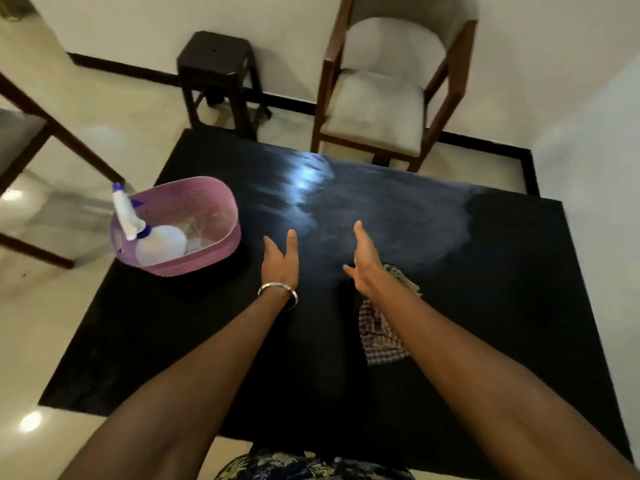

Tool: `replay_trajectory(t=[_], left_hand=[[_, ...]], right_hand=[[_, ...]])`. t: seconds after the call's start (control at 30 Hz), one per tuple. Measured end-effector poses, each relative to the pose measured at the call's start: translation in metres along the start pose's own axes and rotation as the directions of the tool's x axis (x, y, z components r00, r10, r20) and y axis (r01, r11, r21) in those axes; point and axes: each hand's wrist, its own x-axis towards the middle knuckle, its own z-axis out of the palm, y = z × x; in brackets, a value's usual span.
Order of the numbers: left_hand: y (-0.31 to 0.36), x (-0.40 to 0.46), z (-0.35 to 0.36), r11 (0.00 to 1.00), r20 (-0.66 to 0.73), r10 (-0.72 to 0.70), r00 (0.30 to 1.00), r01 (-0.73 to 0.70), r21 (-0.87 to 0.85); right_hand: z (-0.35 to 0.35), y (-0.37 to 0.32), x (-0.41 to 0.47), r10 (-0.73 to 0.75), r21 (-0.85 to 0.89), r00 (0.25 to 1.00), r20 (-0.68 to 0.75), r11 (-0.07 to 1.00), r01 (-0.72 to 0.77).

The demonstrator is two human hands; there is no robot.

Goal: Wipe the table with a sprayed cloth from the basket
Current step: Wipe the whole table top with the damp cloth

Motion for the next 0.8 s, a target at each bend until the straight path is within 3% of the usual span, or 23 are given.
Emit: replay_trajectory(t=[0.1, 0.2, 0.27, 0.4, 0.5, 0.57, 0.67, 0.8], left_hand=[[0.017, -0.002, 0.031, 0.995, 0.089, 0.063, 0.994, -0.07, 0.069], [0.025, -0.005, 0.054, 0.951, 0.202, 0.183, 0.962, -0.226, 0.213], [0.026, -0.005, 0.066, 0.887, 0.304, 0.254, 0.918, -0.346, 0.305], [0.023, -0.001, 0.076, 0.781, 0.424, 0.303, 0.853, -0.477, 0.403], [0.017, 0.004, 0.074, 0.661, 0.474, 0.327, 0.818, -0.556, 0.503], [0.012, 0.01, 0.071, 0.592, 0.503, 0.326, 0.8, -0.588, 0.551], [0.006, 0.021, 0.062, 0.548, 0.523, 0.316, 0.791, -0.603, 0.58], [0.006, 0.044, 0.054, 0.575, 0.483, 0.299, 0.823, -0.559, 0.598]], right_hand=[[-0.042, -0.006, 0.001, -0.065, -0.032, 0.993, -0.096, 0.998, 0.062], [-0.085, -0.004, -0.006, -0.212, -0.315, 0.968, -0.134, 0.935, 0.161], [-0.112, 0.009, -0.011, -0.303, -0.51, 0.949, -0.086, 0.832, 0.22], [-0.143, 0.053, -0.016, -0.403, -0.836, 0.902, 0.154, 0.434, 0.337], [-0.141, 0.085, -0.019, -0.353, -0.931, 0.887, 0.298, 0.096, 0.351], [-0.135, 0.1, -0.018, -0.33, -0.945, 0.888, 0.322, -0.055, 0.322], [-0.13, 0.11, -0.012, -0.393, -0.957, 0.873, 0.29, -0.12, 0.264], [-0.121, 0.101, 0.007, -0.46, -0.95, 0.832, 0.311, -0.145, 0.275]])
